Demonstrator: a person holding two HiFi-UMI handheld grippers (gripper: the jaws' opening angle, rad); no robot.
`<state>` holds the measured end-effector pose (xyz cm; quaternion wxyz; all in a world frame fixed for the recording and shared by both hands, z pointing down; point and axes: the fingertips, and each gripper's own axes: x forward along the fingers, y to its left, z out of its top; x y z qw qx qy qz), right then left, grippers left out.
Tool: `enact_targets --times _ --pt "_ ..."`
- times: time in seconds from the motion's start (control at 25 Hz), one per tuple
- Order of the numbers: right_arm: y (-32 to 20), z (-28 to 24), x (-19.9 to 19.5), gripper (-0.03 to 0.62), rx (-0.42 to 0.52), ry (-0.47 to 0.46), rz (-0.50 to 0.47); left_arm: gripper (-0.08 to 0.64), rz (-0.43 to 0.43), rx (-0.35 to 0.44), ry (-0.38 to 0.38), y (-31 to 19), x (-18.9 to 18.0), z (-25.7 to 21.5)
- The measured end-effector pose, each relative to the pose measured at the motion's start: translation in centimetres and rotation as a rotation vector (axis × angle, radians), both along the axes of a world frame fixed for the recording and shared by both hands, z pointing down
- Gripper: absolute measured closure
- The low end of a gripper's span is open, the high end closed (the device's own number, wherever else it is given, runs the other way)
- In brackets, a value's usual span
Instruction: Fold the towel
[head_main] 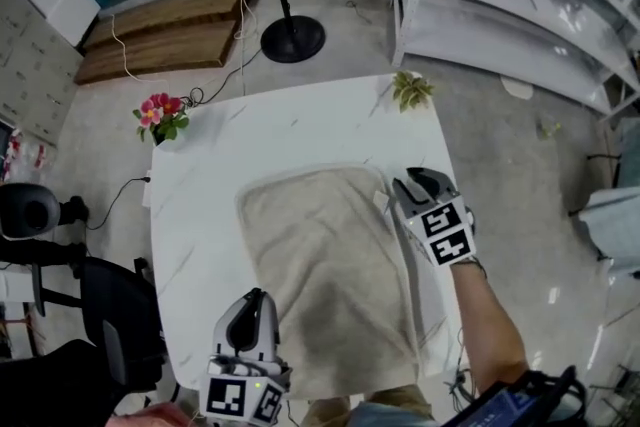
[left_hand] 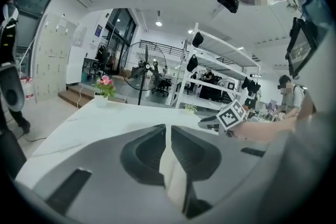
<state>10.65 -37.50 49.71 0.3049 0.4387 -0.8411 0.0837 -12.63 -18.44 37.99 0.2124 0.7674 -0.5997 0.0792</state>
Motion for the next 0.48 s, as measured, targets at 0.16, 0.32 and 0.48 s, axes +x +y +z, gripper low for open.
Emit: enact_targets --times 0.16,0.32,0.48 --pt "-0.1 -1.5 2.2 0.472 0.027 0.002 0.005 0.525 0.018 -0.01 0.007 0.1 1.0 0.5" --pt "4.0 -1.7 -3.3 0.514 0.024 0.008 -0.212 0.525 0.043 -0.012 0.004 0.2 2.1 0.6" --pt "5.3 0.9 -4.1 0.517 -0.017 0.111 -0.245 0.525 0.057 -0.008 -0.01 0.6 2.5 0.1"
